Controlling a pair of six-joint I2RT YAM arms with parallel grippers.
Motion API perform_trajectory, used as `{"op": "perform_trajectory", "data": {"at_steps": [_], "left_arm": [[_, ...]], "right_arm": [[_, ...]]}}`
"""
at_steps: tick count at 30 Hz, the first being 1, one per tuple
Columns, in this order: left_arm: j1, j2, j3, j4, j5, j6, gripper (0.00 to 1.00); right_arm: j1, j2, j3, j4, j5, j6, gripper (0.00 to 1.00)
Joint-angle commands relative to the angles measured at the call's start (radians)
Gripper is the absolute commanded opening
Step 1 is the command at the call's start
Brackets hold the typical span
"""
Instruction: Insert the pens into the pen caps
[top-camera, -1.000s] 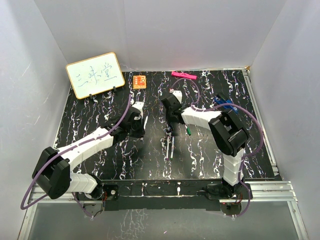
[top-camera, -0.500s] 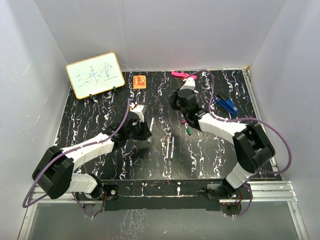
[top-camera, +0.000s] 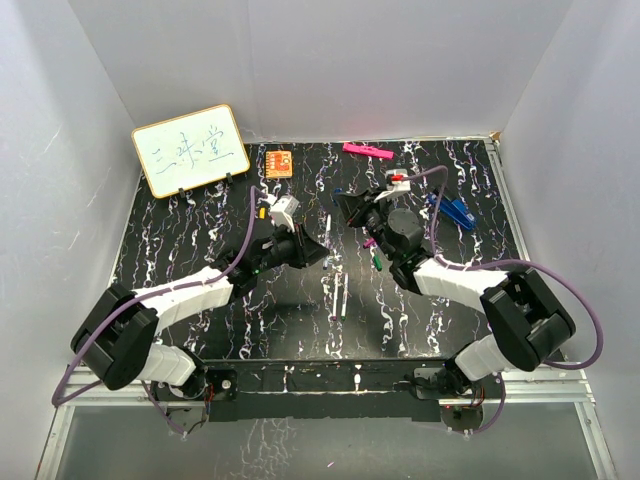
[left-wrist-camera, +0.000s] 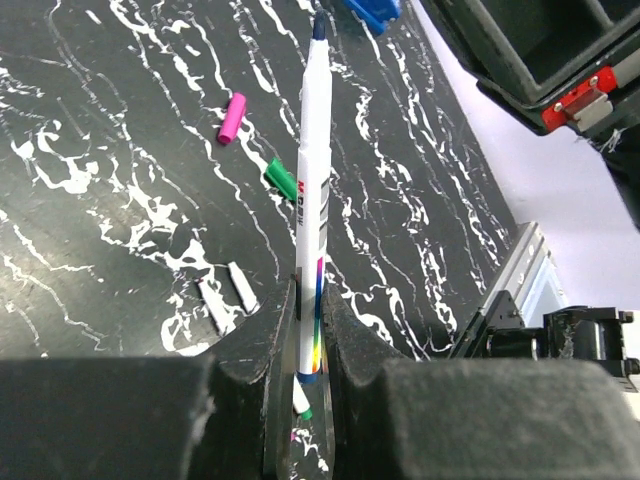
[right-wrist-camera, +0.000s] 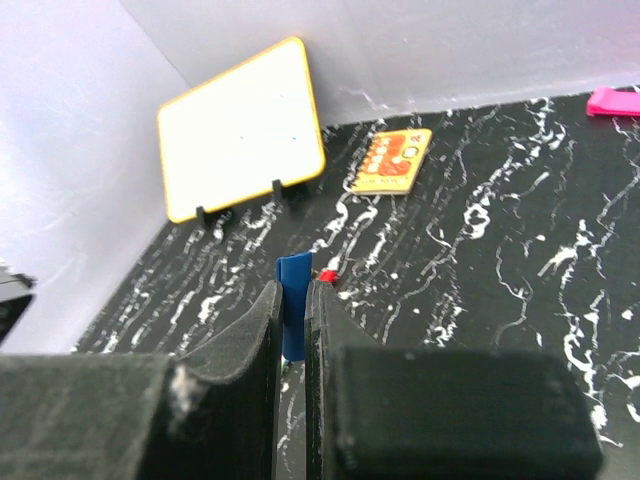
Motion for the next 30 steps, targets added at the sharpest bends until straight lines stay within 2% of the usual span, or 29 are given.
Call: {"op": "perform_trajectory", "data": {"at_steps": [1,30], "left_arm": [[-0.012,-0.006,0.007,0.087,0.041,-0.027,0.0],[-0.018,0.021,0.048,0.094,0.014,-0.018,0.0]], "right_arm": [[0.001,-0.051,-0.028,0.195,-0.01,0.052,0.0],[0.002,-0.049,-0.039,0.158,-0.05,0.078,0.0]]}}
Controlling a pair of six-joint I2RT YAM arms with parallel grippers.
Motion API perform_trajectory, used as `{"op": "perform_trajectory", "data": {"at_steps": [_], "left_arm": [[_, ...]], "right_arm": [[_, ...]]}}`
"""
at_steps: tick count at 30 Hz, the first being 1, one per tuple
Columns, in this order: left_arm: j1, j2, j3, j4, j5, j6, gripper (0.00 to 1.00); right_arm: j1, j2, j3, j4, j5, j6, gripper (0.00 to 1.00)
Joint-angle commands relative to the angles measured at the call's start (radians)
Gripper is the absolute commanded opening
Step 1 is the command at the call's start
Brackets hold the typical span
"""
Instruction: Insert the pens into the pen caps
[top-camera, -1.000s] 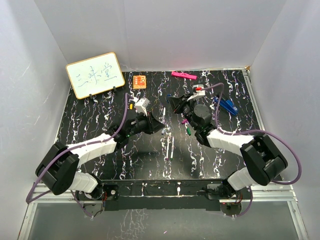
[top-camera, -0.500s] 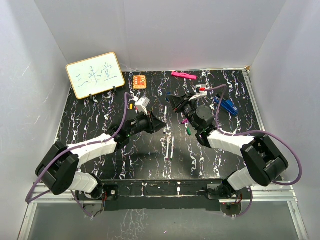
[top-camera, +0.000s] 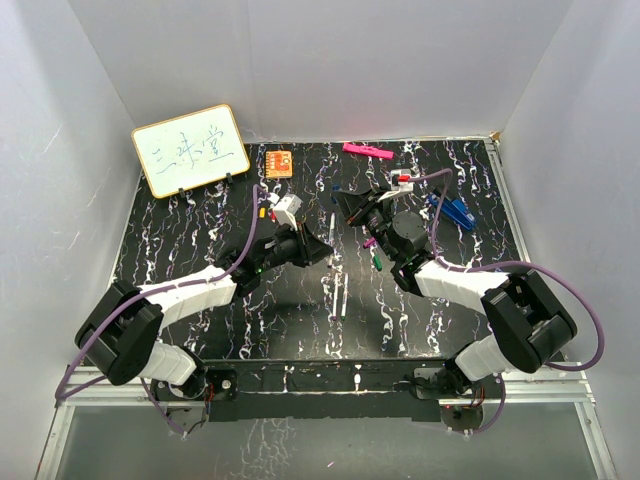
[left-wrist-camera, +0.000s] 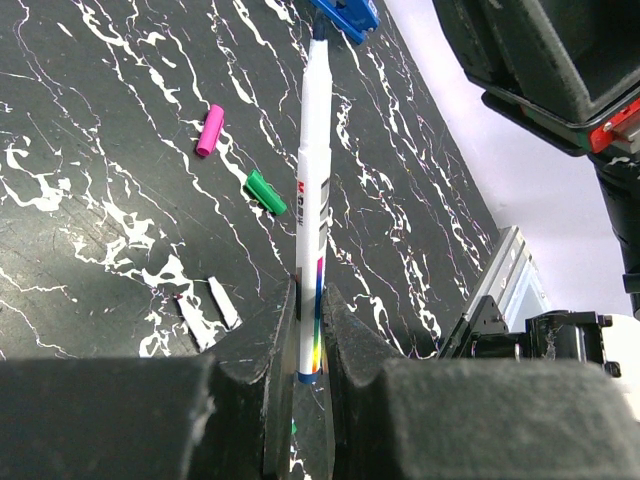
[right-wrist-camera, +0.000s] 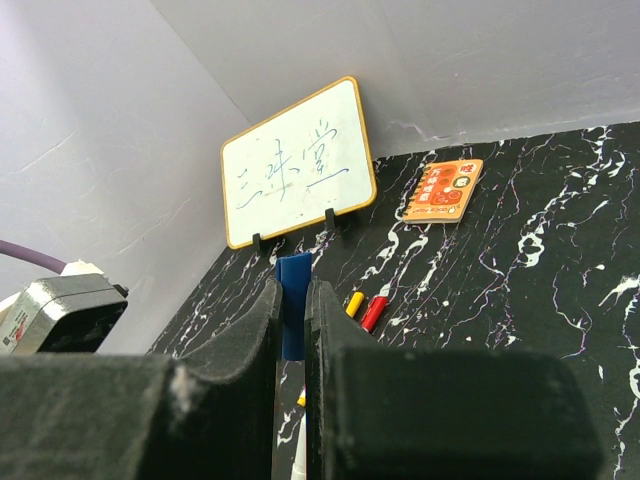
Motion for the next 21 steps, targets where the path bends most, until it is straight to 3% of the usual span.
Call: {"op": "perform_trajectory", "data": {"at_steps": [1,21], "left_arm": [[-0.005,-0.014,0.04,0.029,-0.003,0.016,0.0],[-0.005,-0.029,0.02,0.066,-0.012,0.034,0.0]], "right_arm": [[0.002,-0.027,-0.006,0.035,-0.014,0.0,0.0],[0.003,-0.001,-0.002,0.02,-0.01,-0.007,0.0]]}}
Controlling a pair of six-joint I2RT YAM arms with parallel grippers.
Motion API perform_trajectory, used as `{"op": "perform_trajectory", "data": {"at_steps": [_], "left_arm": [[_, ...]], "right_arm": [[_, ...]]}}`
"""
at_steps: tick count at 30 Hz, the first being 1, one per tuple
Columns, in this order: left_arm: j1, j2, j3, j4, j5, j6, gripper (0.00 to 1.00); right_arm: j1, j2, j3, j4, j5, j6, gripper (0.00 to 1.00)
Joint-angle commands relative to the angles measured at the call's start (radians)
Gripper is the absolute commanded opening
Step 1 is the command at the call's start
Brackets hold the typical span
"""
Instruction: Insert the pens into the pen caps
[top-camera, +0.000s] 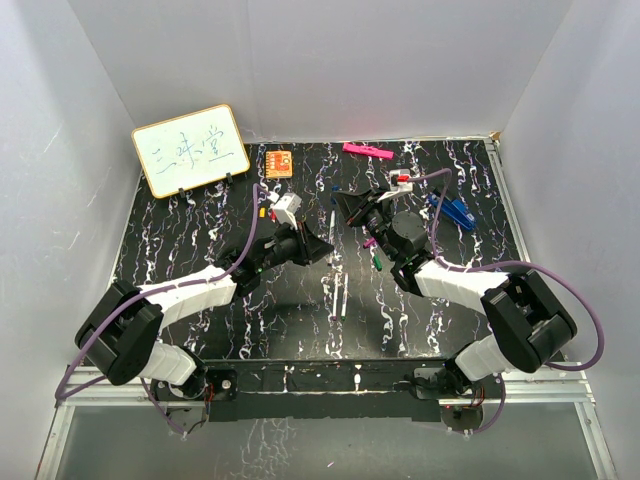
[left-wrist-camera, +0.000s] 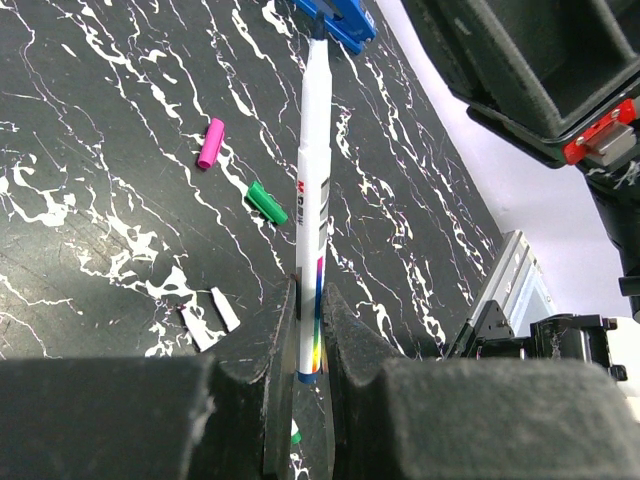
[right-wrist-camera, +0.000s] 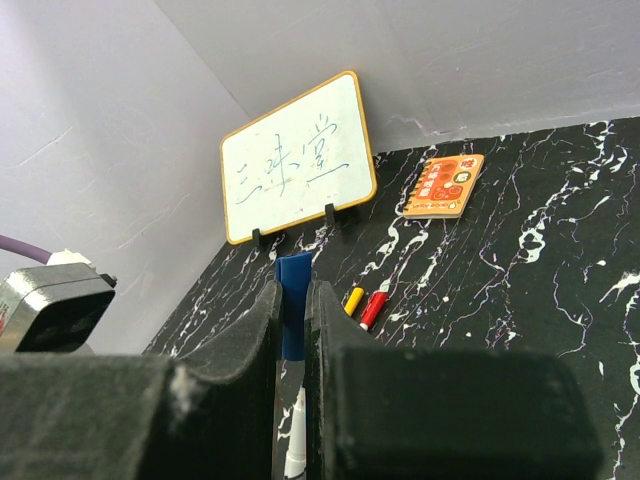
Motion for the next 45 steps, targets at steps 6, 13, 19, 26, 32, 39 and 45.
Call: {"op": "perform_trajectory", "data": {"at_steps": [6,13,19,26,32,39,45], "left_arm": [[-0.005,-0.029,0.017,0.053,-0.009,0.016,0.0],[-0.006,-0.054,0.011,0.054,-0.02,0.011,0.0],[-0.005,-0.06,0.012,0.053,-0.027,0.012,0.0],[-0.005,-0.04,0.013,0.059,-0.02,0.006,0.0],[-0.005,-0.012,0.019,0.06,-0.009,0.001,0.0],[-0.005,-0.006,0.019,0.06,-0.012,-0.004,0.0],[-0.005,-0.023,0.016,0.068,-0.019,0.005,0.0]], "right_arm": [[0.003,0.0,-0.006,0.028,-0.004,-0.006,0.0],[0.002,-0.007,-0.009,0.026,0.0,-0.012,0.0],[0.003,-0.005,-0.009,0.026,-0.008,-0.009,0.0],[0.003,-0.012,-0.007,0.028,-0.018,0.003,0.0],[0.003,-0.014,-0.002,0.028,-0.021,0.009,0.0],[0.002,-0.013,0.003,0.028,-0.031,0.014,0.0],[0.003,-0.013,-0.002,0.02,-0.031,0.01,0.0]]}}
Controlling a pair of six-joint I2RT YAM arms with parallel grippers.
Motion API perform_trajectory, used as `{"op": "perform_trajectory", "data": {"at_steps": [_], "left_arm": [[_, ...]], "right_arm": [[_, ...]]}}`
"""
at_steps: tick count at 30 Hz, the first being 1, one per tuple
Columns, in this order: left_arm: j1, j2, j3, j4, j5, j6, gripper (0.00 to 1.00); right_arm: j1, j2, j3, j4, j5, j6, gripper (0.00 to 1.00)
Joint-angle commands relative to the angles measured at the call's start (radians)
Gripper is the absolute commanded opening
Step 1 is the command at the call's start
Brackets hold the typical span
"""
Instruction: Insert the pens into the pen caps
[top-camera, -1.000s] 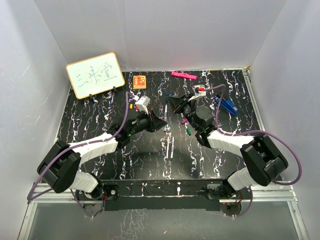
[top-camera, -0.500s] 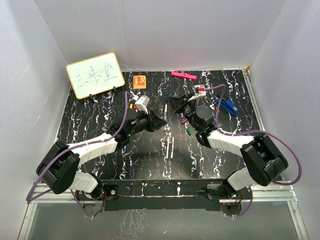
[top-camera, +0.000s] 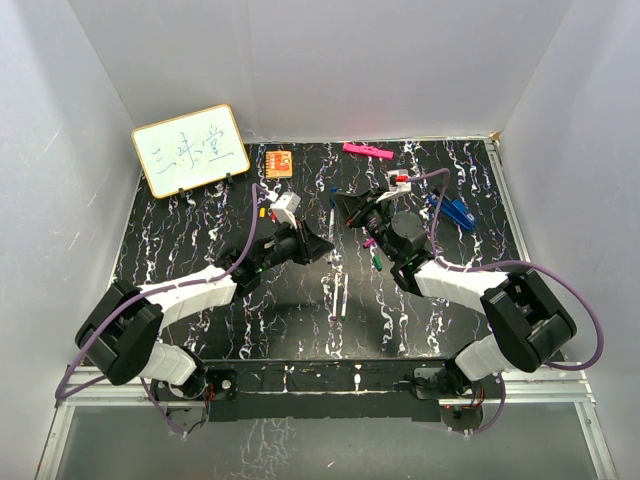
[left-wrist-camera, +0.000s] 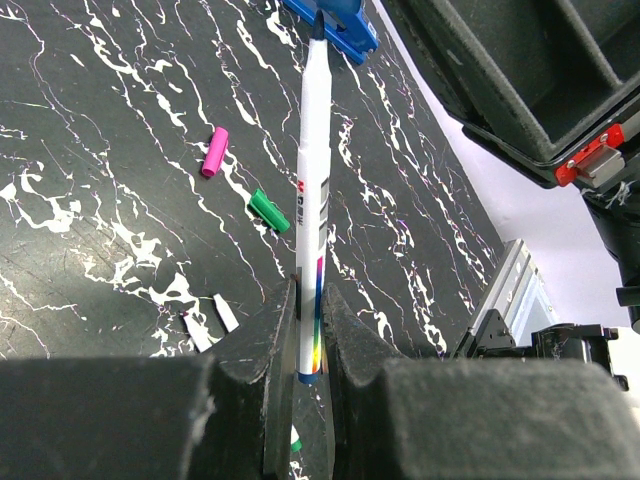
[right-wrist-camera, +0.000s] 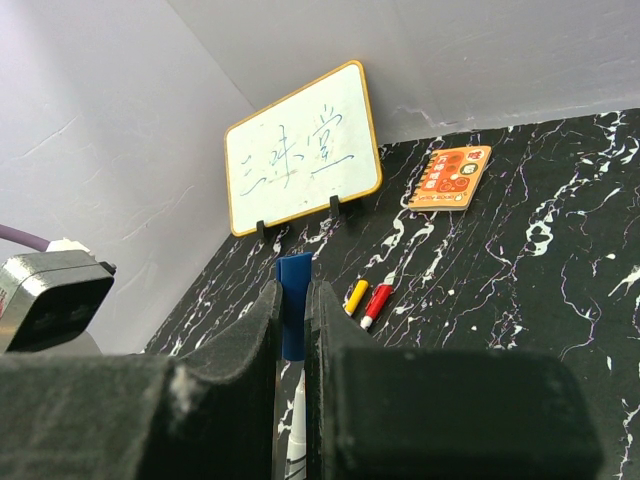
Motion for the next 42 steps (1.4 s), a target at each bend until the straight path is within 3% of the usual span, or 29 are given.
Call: {"op": "perform_trajectory", "data": {"at_steps": [1,18,31,42], "left_arm": [[-0.004,-0.027,0.017,0.052,-0.001,0.013,0.0],[-0.005,-0.086,-0.01,0.067,0.006,0.04,0.0],[-0.005,-0.122,-0.06,-0.012,0.003,0.028,0.0],[-0.005,-0.118,-0.05,0.035,-0.033,0.029,0.0]], "right_arm": [[0.002,-0.016,-0.004,0.028,-0.012,0.002,0.0],[0.003,0.015,0.001,0.046,-0.009,-0.011,0.0],[0.003,0.009,0.088,0.07,0.045,-0.092,0.0],[0.005,-0.007,0.065,0.041,-0.029,-0.046,0.0]]}}
